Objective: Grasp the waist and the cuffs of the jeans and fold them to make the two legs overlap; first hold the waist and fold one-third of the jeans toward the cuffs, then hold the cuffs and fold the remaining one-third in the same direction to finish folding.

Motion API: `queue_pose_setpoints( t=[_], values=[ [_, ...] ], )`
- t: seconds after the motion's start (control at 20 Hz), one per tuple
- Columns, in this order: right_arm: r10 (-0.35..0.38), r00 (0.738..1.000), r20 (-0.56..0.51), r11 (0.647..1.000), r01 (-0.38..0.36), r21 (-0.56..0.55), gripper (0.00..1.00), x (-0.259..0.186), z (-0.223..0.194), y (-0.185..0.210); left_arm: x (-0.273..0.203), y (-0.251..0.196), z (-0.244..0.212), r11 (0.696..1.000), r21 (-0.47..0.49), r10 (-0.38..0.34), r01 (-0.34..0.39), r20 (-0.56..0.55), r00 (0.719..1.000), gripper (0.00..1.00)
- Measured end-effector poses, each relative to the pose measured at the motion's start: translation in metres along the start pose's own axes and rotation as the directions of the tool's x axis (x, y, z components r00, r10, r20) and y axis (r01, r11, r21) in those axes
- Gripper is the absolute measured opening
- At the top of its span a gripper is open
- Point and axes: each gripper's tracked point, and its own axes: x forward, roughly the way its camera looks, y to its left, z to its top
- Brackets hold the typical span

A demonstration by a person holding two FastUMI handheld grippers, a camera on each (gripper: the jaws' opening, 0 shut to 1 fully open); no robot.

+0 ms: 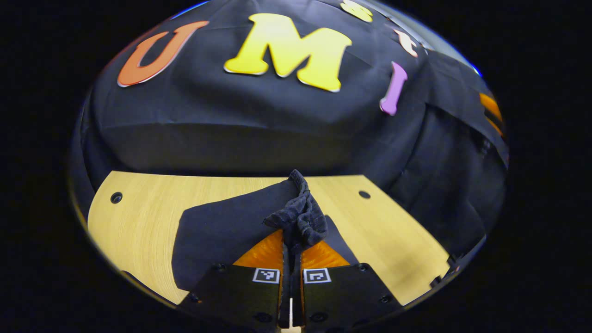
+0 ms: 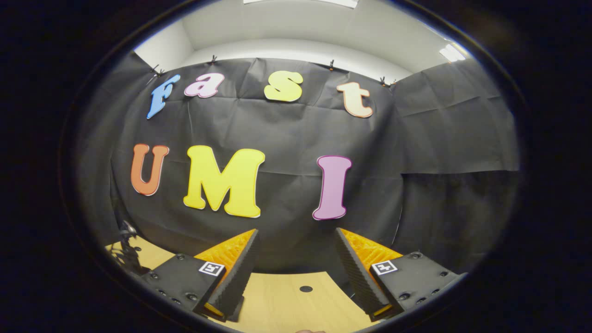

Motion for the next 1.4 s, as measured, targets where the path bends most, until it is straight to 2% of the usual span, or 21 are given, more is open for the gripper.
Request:
queue_pose_setpoints(
  t=[0.05, 0.1, 0.3, 0.55, 0.6, 0.65, 0.7, 0.75, 0.85, 0.95, 1.15, 1.25, 1.4],
  values=[
    [-0.004, 1.0, 0.0, 1.0, 0.004, 0.004, 0.96, -0.002, -0.001, -0.002, 0.004, -0.002, -0.012, 0.999, 0.04, 0.004, -0.003, -0.023, 1.0, 0.05],
    [-0.009, 1.0, -0.003, 1.0, 0.009, 0.003, 1.0, -0.003, -0.002, -0.005, 0.008, -0.003, -0.023, 0.998, 0.065, 0.008, -0.005, -0.041, 0.999, 0.05],
    [-0.023, 0.999, -0.024, 1.0, 0.023, 0.012, 1.0, -0.006, -0.009, -0.011, 0.022, -0.01, -0.055, 0.987, 0.162, 0.032, -0.015, -0.105, 0.994, 0.05],
    [-0.031, 0.999, -0.044, 0.999, 0.032, 0.021, 0.96, -0.009, -0.015, -0.013, 0.03, -0.009, -0.083, 0.977, 0.213, 0.058, -0.021, -0.165, 0.985, 0.06],
    [-0.03, 0.998, -0.046, 0.999, 0.031, 0.024, 1.0, -0.009, -0.016, -0.012, 0.031, -0.012, -0.086, 0.976, 0.219, 0.044, -0.005, -0.174, 0.984, 0.07],
    [-0.029, 0.998, -0.049, 0.999, 0.03, 0.025, 0.99, -0.009, -0.017, -0.01, 0.029, -0.017, -0.089, 0.975, 0.222, 0.024, 0.021, -0.197, 0.98, 0.09],
    [-0.026, 0.998, -0.052, 0.999, 0.027, 0.025, 0.96, -0.009, -0.018, -0.009, 0.031, -0.02, -0.1, 0.97, 0.24, 0.023, 0.032, -0.221, 0.975, 0.32],
    [-0.023, 0.998, -0.056, 0.999, 0.024, 0.024, 1.0, -0.01, -0.018, -0.006, 0.032, -0.016, -0.098, 0.957, 0.288, 0.054, 0.006, -0.2, 0.978, 0.54],
    [-0.014, 0.998, -0.054, 1.0, 0.015, 0.022, 0.99, -0.012, -0.015, -0.003, 0.027, -0.024, -0.098, 0.942, 0.334, 0.033, 0.033, -0.189, 0.981, 1.0],
    [-0.006, 0.999, -0.052, 1.0, 0.007, 0.02, 1.0, -0.014, -0.013, 0.0, 0.022, -0.035, -0.083, 0.939, 0.34, 0.004, 0.048, -0.153, 0.988, 0.96],
    [0.026, 0.999, -0.038, 0.999, -0.025, 0.042, 0.99, -0.014, -0.008, 0.014, -0.015, -0.052, -0.014, 0.951, 0.309, -0.023, 0.018, 0.012, 1.0, 0.96],
    [0.053, 0.998, -0.027, 0.997, -0.051, 0.064, 1.0, -0.01, -0.005, 0.026, -0.049, -0.046, 0.028, 0.965, 0.261, -0.014, -0.017, 0.115, 0.993, 0.99],
    [0.101, 0.995, -0.006, 0.99, -0.1, 0.101, 0.99, -0.004, 0.0, 0.05, -0.108, -0.019, 0.089, 0.981, 0.175, 0.031, -0.078, 0.258, 0.966, 0.99]
  ],
)
